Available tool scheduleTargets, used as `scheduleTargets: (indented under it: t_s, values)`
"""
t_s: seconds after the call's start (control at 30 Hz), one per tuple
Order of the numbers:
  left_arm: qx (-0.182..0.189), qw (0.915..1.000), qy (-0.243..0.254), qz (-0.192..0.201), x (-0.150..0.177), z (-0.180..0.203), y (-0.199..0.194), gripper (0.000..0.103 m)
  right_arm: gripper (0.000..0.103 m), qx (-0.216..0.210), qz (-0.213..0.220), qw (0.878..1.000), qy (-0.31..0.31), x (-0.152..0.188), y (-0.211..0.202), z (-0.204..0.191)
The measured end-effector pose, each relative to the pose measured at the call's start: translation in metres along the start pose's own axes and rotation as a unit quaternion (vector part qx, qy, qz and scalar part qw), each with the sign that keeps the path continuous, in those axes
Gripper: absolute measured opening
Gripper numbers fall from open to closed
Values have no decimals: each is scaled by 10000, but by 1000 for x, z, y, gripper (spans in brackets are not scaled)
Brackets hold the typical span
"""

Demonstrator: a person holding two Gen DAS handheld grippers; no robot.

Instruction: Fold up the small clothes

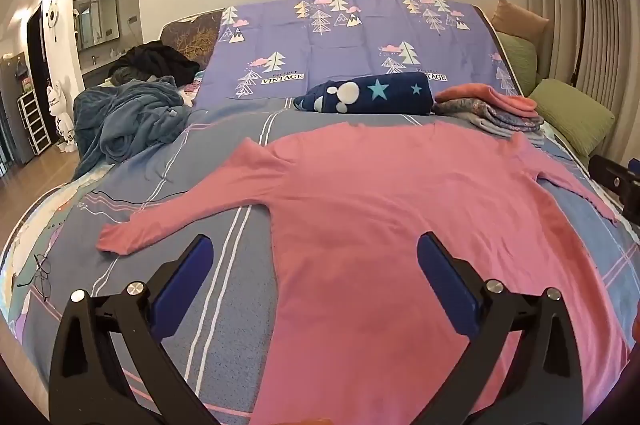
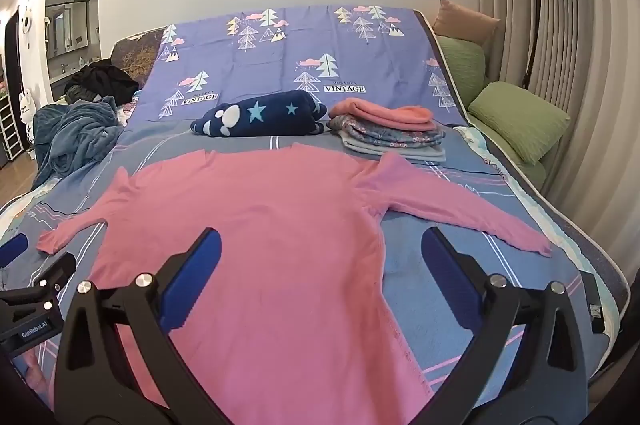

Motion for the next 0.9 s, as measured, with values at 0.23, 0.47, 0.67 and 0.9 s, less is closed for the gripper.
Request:
scheduleTargets:
  t_s: [0.23,0.47,0.67,0.9]
  values:
    - [9,9999,83,-134,7,2,2,102,101,-39,-23,9999,100,5,-1,2]
    - [6,9998,119,-174,7,8,5,102,101,-134,-63,9998,144,9,8,6]
    - [-5,9998,73,-202,7,5,6,102,101,-144,-96,9997,155,10,10,4]
    - [-54,9997,142,-212,9,5,8,102,101,-153,-129,9997,166,10,11,3]
Point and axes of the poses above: each gripper's, at about its wrist camera, not at the fingertips, and y roughly the way its jaws point, z to its right, x to its underside, the point moved 3 cm from there along y, roughly the way its jaws point, and after that the axes turned 11 degrees about -y, right-handed, at the moved point
